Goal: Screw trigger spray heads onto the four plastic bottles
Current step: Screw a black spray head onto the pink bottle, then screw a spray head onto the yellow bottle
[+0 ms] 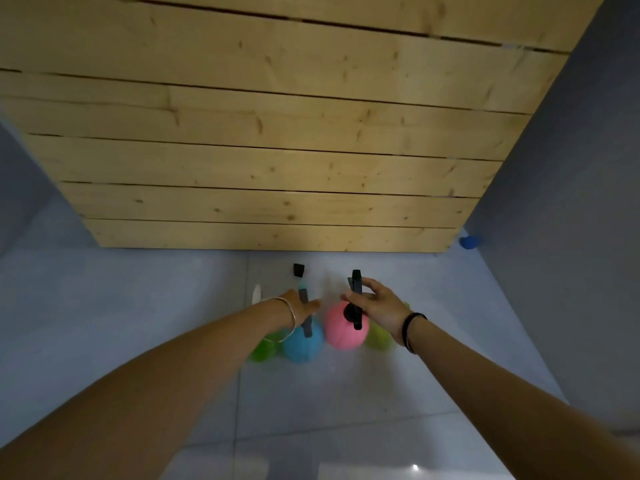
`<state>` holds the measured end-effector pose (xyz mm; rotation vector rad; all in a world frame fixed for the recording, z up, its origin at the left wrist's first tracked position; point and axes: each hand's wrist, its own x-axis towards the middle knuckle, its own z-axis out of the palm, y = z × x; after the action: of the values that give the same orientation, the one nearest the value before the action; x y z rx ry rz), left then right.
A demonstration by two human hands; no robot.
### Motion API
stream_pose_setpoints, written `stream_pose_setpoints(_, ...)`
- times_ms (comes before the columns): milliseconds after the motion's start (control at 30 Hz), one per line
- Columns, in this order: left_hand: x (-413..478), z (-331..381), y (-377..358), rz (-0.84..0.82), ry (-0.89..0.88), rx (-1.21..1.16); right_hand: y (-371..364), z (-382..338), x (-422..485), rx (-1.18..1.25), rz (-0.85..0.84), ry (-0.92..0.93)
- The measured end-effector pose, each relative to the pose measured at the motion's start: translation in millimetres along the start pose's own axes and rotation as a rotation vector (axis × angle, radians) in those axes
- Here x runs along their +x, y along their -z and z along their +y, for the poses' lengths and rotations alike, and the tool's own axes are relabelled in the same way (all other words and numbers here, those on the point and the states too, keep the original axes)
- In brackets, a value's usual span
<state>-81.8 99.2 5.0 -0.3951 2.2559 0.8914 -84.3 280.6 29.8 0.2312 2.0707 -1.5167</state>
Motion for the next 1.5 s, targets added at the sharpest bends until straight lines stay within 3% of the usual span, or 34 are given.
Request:
stream_pose_setpoints(600, 11, -12, -2, 0.000, -0.049, -0.173, -3, 34, 19, -0.019, -0.012, -0.083)
stream_pose_setpoints(1033, 9, -12, 4, 0.044, -0.039, -0.147, 2, 26, 20, -0.034, 0.010, -0.063)
stream_pose_setpoints(1133, 8, -10, 6, 0.055, -0.050, -0.156, 12, 19, 17, -0.044, 0.088, -0.038)
stream_pose_setpoints(1300, 5, -5, 8, 0.099, -0.076, -0.191, 45, 17, 13, 0.013, 0.426, 0.117)
stream_pose_setpoints(1500, 3, 9, 15, 0.239, -0.147, -0.377, 68, 52, 17, -0.121, 0.352, -0.034)
